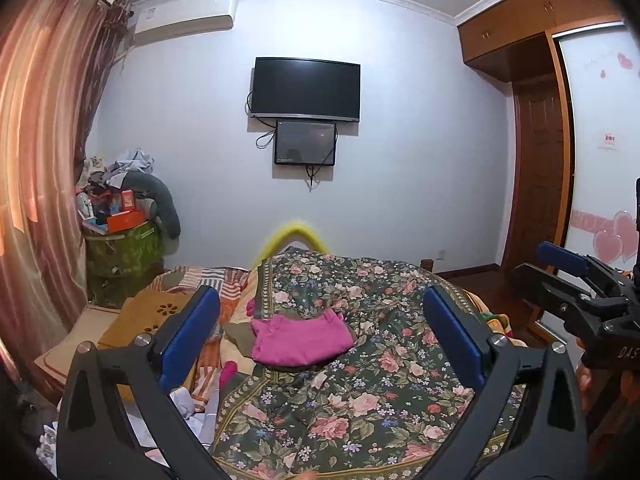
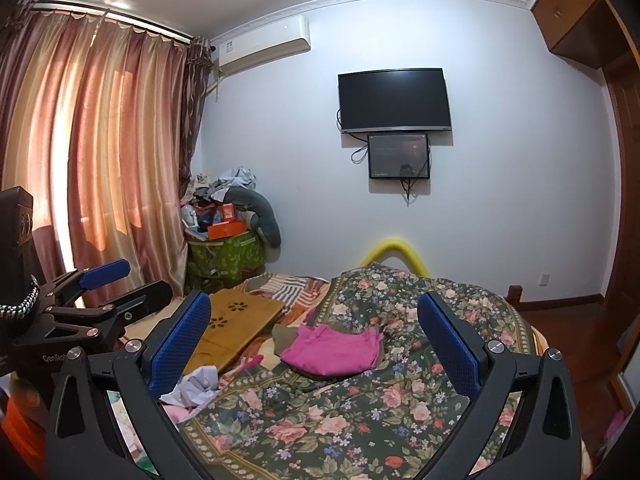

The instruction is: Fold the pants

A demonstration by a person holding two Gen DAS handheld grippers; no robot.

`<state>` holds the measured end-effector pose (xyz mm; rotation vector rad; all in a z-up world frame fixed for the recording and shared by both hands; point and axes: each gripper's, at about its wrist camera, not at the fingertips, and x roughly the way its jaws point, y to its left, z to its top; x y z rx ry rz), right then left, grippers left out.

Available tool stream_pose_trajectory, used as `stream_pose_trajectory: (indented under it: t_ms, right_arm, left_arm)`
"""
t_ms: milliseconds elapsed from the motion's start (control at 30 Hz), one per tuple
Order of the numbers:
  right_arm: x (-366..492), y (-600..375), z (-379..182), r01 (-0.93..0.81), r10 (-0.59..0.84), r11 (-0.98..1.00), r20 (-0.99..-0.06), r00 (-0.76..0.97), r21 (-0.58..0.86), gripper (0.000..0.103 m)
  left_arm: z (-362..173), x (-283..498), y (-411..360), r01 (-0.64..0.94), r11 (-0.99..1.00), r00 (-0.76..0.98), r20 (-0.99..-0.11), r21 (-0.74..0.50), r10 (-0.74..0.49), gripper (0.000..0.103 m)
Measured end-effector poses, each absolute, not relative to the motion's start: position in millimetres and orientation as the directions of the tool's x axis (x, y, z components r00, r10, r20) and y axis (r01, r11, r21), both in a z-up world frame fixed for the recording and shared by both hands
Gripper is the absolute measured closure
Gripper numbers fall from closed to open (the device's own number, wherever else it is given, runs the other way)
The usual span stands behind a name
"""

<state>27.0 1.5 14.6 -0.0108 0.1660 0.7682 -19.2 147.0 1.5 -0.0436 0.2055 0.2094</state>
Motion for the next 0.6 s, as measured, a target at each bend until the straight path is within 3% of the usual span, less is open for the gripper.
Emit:
stream_pose_trajectory:
  t_ms: [600]
  right_arm:
    - [28.1, 1.8, 10.7, -0.689, 0.689, 0.722, -0.163, 0.706, 0.068, 0.000]
  left_arm:
    - [-0.4, -12.8, 148.4, -0.179, 0.983, 0.958, -0.238, -0.050, 0.162, 0.000]
